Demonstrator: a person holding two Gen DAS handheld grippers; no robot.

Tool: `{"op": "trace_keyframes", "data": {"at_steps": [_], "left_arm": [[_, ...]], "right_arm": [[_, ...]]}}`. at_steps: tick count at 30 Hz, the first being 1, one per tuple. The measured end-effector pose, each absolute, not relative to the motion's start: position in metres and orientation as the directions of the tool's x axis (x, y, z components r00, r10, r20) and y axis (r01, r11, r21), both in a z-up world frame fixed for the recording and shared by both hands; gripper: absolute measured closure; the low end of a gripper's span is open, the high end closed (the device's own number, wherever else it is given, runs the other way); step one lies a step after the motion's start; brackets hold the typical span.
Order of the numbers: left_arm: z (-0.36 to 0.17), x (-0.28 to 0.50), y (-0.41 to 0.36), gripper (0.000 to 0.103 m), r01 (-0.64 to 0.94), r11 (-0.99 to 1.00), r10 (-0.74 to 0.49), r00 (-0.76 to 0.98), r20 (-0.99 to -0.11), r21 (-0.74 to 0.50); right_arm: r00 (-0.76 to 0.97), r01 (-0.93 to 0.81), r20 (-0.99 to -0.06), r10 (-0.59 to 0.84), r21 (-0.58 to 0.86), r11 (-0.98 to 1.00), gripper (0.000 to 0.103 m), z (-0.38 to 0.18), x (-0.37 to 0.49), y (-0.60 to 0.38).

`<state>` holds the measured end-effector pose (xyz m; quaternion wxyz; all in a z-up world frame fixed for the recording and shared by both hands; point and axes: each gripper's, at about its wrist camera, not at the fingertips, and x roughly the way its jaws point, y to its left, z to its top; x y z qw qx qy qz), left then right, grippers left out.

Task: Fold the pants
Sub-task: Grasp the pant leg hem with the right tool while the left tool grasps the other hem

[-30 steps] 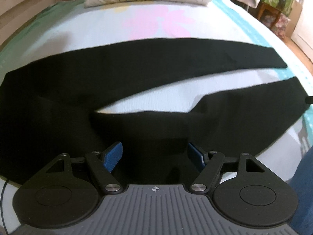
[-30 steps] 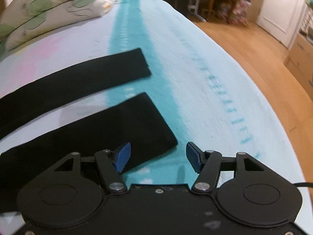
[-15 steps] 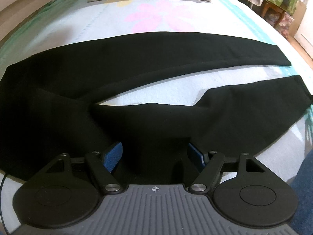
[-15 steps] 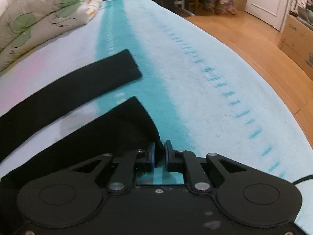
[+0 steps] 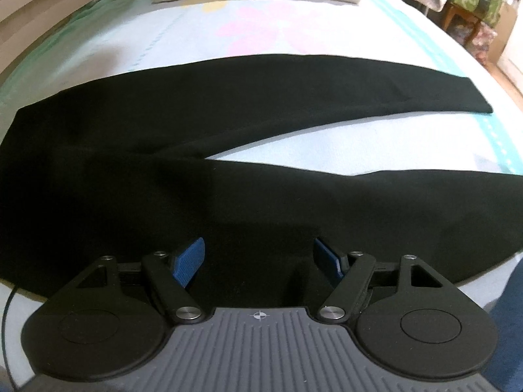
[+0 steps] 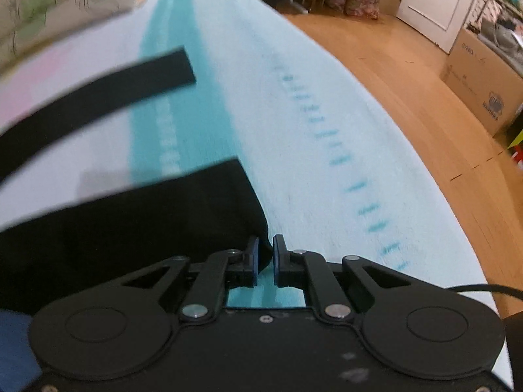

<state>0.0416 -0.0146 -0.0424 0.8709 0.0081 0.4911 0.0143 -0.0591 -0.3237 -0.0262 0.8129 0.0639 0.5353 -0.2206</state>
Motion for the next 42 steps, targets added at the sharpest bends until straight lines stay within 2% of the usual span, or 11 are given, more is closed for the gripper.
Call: {"op": "trace_keyframes", "data": {"at_steps": [4,7,11,15,23,31,32,34,42], "left_arm": [[-0.058,0.05,-0.006,0.03,-0.047,0.999,0.035,0.438,-0.898,0.016],[-0.061,0.05,-0.014,0.028,-0.009,0.997,0.067,0.452,-0.89,0.07],[-0.059,0.047,-0.015,0.029,0.017,0.997,0.058,0.464,-0.884,0.074],[-0.054,0.043,-0.013,0.029,0.036,0.997,0.041,0.479,-0.877,0.066],[-0.048,0.025,-0.027,0.029,0.185,0.975,0.003,0.535,-0.845,0.121],[-0.051,0.029,-0.026,0.029,0.263,0.957,-0.04,0.531,-0.846,0.12],[-0.052,0.029,-0.026,0.029,0.266,0.957,-0.042,0.529,-0.848,0.119],[-0.054,0.029,-0.025,0.029,0.272,0.956,-0.047,0.525,-0.85,0.115],[-0.053,0.025,-0.025,0.029,0.312,0.946,-0.09,0.521,-0.849,0.091]], "right_arm": [[0.323,0.362,-0.887,-0.33,-0.206,0.909,0.094,-0.027,-0.057,-0.312],[0.326,0.357,-0.893,-0.311,-0.188,0.915,0.09,-0.023,-0.055,-0.317],[0.396,0.433,-0.878,-0.268,-0.078,0.898,0.08,0.001,-0.066,-0.33],[0.433,0.463,-0.884,-0.175,0.051,0.885,0.079,0.015,-0.082,-0.34],[0.464,0.567,-0.886,0.0,0.297,0.769,0.076,-0.018,-0.106,-0.338],[0.508,0.611,-0.859,0.067,0.414,0.675,0.07,-0.036,-0.094,-0.337],[0.512,0.617,-0.856,0.07,0.423,0.663,0.073,-0.037,-0.09,-0.339],[0.513,0.618,-0.856,0.07,0.424,0.662,0.1,-0.037,-0.081,-0.34],[0.581,0.55,-0.812,0.05,0.438,0.711,0.099,0.004,-0.048,-0.333]]}}
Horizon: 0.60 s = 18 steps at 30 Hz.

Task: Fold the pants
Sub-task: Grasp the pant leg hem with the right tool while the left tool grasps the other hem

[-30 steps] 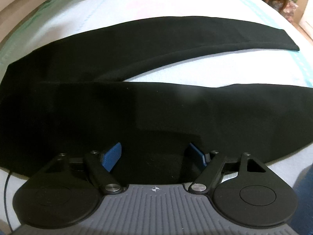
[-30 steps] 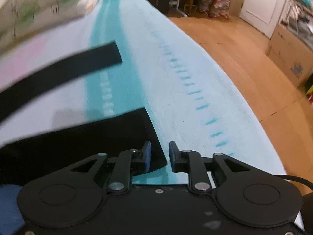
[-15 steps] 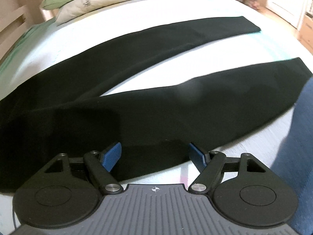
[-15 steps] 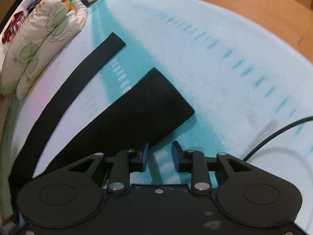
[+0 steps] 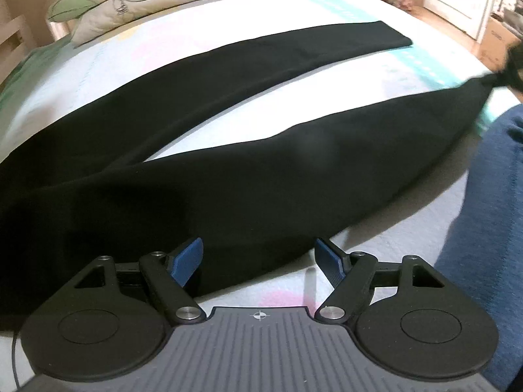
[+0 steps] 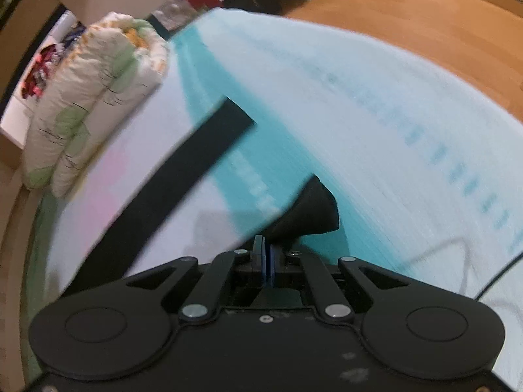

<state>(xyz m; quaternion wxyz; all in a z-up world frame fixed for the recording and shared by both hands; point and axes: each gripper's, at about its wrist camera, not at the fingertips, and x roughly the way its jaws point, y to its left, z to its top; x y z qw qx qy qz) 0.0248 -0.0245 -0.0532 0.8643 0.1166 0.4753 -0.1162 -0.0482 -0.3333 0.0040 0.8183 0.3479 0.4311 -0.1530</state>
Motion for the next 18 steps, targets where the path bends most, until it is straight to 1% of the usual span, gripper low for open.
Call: {"op": "trace_keyframes", "data": {"at_steps": [6,15,16,18], "left_arm": [[-0.054,0.022,-0.023,0.028,0.341,0.934,-0.101,0.533,-0.84,0.104],[-0.063,0.029,-0.02,0.029,0.296,0.933,-0.004,0.579,-0.816,0.205],[-0.062,0.027,-0.024,0.029,0.306,0.927,-0.003,0.579,-0.815,0.214],[-0.062,0.019,-0.028,0.028,0.352,0.911,-0.039,0.591,-0.806,0.214]], "right_arm": [[0.625,0.511,-0.779,0.044,0.451,0.731,0.099,0.034,-0.02,-0.33],[0.65,0.498,-0.759,0.048,0.472,0.728,0.099,0.046,-0.001,-0.325],[0.652,0.497,-0.756,0.05,0.477,0.725,0.099,0.047,-0.004,-0.326],[0.656,0.497,-0.753,0.052,0.483,0.721,0.099,0.046,-0.005,-0.328]]}}
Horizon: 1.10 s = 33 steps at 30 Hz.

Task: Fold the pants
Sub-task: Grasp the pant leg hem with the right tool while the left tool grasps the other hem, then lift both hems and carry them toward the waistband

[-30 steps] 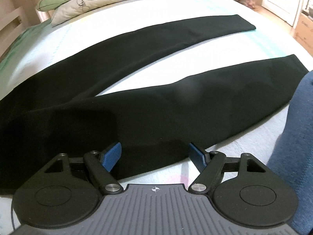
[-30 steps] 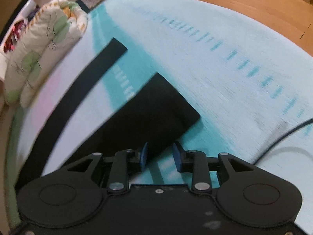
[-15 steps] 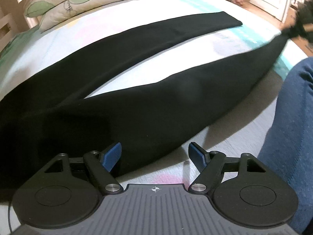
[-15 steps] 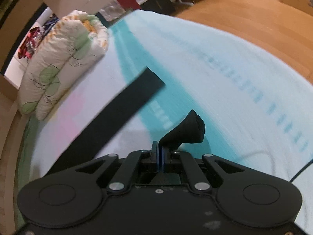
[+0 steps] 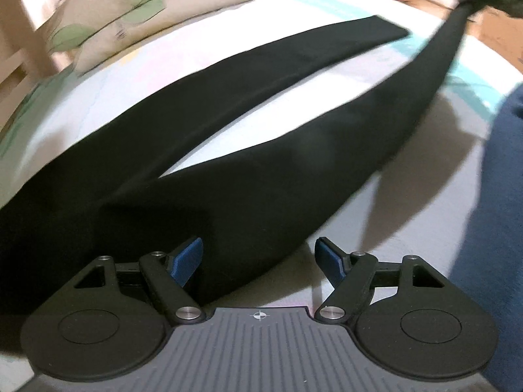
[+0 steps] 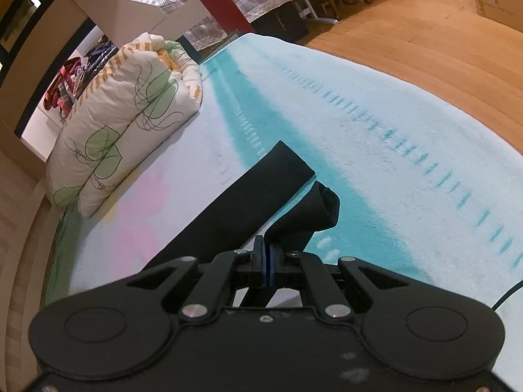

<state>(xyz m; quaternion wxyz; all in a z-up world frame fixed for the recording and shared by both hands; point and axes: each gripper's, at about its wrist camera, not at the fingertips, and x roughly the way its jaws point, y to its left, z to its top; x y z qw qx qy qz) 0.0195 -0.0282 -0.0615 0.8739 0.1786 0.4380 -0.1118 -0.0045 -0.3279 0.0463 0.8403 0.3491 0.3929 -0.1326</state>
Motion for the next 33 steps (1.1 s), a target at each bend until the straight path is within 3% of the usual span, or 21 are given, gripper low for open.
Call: {"op": "trace_keyframes", "data": {"at_steps": [5,9,11,12,13,16,24,28,33], "left_arm": [[-0.066,0.007,-0.043,0.028,0.404,0.857,-0.013,0.639,-0.769,0.32],[-0.073,0.016,-0.04,0.033,0.37,0.874,0.019,0.623,-0.782,0.316],[-0.075,0.027,-0.035,0.061,0.337,0.894,0.036,0.604,-0.796,0.296],[-0.075,0.033,-0.03,0.085,0.33,0.906,0.024,0.583,-0.812,0.264],[-0.073,0.037,-0.023,0.095,0.32,0.922,-0.004,0.569,-0.823,0.217],[-0.057,0.045,-0.008,0.098,0.292,0.947,-0.066,0.579,-0.812,0.131],[0.001,0.076,0.017,0.098,0.396,0.915,-0.176,0.561,-0.809,0.075],[0.003,0.107,0.024,0.098,0.443,0.896,-0.225,0.488,-0.843,0.017],[-0.009,0.144,0.029,0.098,0.465,0.885,-0.213,0.457,-0.864,0.028]], "right_arm": [[0.672,0.481,-0.738,0.066,0.502,0.719,0.099,0.049,-0.002,-0.328],[0.686,0.467,-0.724,0.073,0.515,0.719,0.099,0.052,-0.003,-0.327],[0.688,0.463,-0.722,0.079,0.52,0.718,0.099,0.052,-0.004,-0.329],[0.688,0.461,-0.721,0.082,0.521,0.718,0.099,0.052,-0.004,-0.329],[0.688,0.459,-0.721,0.085,0.523,0.718,0.099,0.052,-0.005,-0.329],[0.683,0.462,-0.726,0.083,0.517,0.721,0.099,0.052,-0.008,-0.329],[0.638,0.506,-0.768,0.051,0.468,0.725,0.098,0.053,-0.006,-0.333],[0.628,0.532,-0.777,0.048,0.474,0.702,0.098,0.044,0.014,-0.333],[0.598,0.57,-0.8,0.046,0.465,0.677,0.098,0.021,0.052,-0.335]]}}
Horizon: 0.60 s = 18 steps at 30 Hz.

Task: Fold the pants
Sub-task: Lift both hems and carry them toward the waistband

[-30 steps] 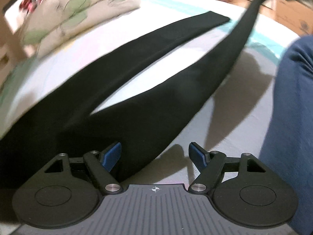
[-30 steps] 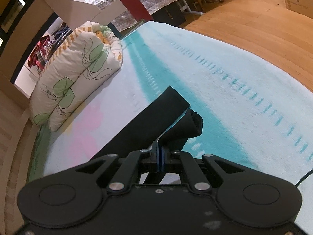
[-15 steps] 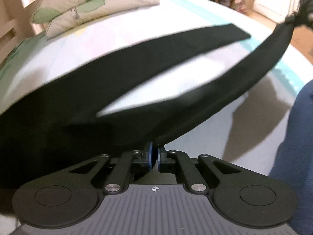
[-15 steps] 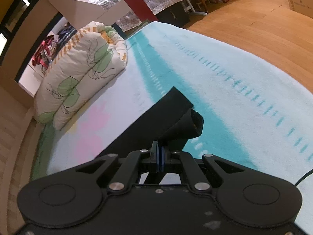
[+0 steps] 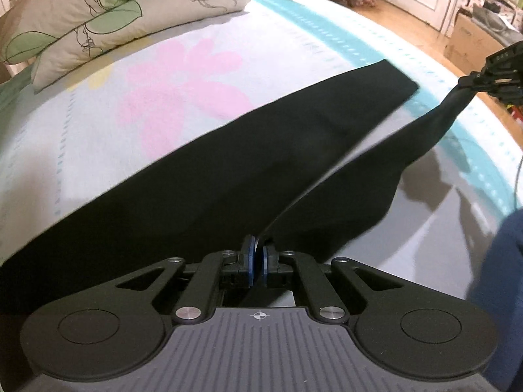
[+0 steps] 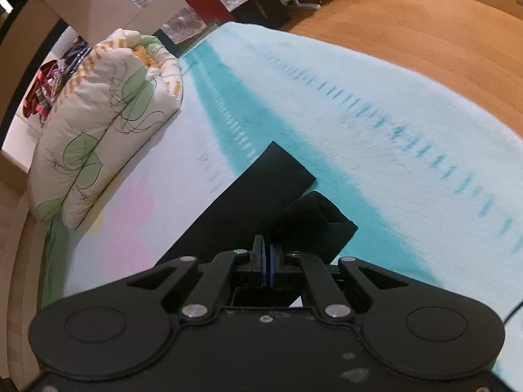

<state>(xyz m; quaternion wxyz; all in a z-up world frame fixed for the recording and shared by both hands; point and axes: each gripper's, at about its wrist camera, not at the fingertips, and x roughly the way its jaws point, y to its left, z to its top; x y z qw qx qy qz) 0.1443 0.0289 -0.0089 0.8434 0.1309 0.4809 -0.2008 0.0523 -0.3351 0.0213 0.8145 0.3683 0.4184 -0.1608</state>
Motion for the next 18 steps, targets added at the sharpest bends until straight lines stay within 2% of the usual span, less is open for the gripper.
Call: {"op": "trace_keyframes", "data": {"at_steps": [18], "left_arm": [[-0.032,0.258,0.049,0.098,0.431,0.901,-0.235,0.369,-0.899,-0.058]], "right_arm": [[0.525,0.613,-0.849,0.058,0.424,0.667,0.098,-0.038,0.163,-0.339]]}}
